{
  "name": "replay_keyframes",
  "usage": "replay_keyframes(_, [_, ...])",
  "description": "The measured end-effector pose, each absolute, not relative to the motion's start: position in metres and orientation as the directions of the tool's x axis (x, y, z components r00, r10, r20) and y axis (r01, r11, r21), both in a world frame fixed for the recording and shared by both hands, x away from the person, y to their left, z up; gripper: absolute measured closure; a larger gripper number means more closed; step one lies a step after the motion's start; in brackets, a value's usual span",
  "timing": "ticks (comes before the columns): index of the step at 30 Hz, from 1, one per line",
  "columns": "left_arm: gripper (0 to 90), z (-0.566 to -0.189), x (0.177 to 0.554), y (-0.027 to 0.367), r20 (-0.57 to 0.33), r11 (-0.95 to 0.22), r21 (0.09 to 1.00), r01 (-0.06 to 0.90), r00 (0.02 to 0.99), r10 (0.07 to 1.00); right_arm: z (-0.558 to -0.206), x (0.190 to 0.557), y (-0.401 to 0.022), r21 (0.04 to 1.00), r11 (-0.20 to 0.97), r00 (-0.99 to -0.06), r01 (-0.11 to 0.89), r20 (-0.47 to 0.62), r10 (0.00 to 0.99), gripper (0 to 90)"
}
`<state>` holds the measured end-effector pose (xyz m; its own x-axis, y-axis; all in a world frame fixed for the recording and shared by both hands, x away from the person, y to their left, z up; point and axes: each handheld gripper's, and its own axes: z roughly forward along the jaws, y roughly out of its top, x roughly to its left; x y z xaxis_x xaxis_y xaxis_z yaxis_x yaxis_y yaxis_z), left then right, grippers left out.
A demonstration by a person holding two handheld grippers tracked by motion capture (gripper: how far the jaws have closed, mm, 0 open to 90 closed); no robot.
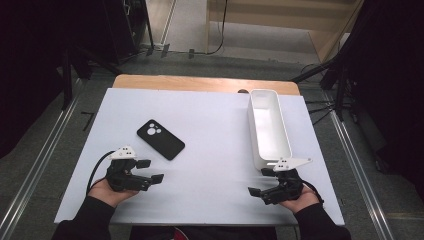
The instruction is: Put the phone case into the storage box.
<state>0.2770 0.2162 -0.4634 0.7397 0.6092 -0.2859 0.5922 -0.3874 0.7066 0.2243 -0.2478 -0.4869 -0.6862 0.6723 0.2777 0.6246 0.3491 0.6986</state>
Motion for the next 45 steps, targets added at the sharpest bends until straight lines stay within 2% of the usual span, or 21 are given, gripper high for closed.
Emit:
replay_keyframes(15, [19.6, -0.459, 0.282, 0.221, -0.292, -0.358, 0.683, 0.637, 0.687, 0.665, -0.488, 0.224, -0.246, 0.703, 0.352, -0.691, 0.618, 0.272, 0.669, 8.3])
replay_keyframes(17, [26.0, -0.459, 0.282, 0.221, -0.295, -0.352, 0.685, 0.638, 0.685, 0.666, -0.488, 0.224, -0.246, 0.703, 0.355, -0.692, 0.617, 0.269, 0.67, 8.3])
replay_keyframes(33, [26.0, -0.454, 0.302, 0.215, -0.265, -0.367, 0.68, 0.635, 0.679, 0.685, -0.488, 0.224, -0.246, 0.7, 0.348, -0.686, 0.624, 0.278, 0.672, 8.3])
replay_keyframes(45, [25.9, -0.45, 0.317, 0.203, -0.278, -0.365, 0.671, 0.646, 0.675, 0.683, -0.487, 0.224, -0.248, 0.715, 0.332, -0.688, 0.616, 0.283, 0.668, 8.3])
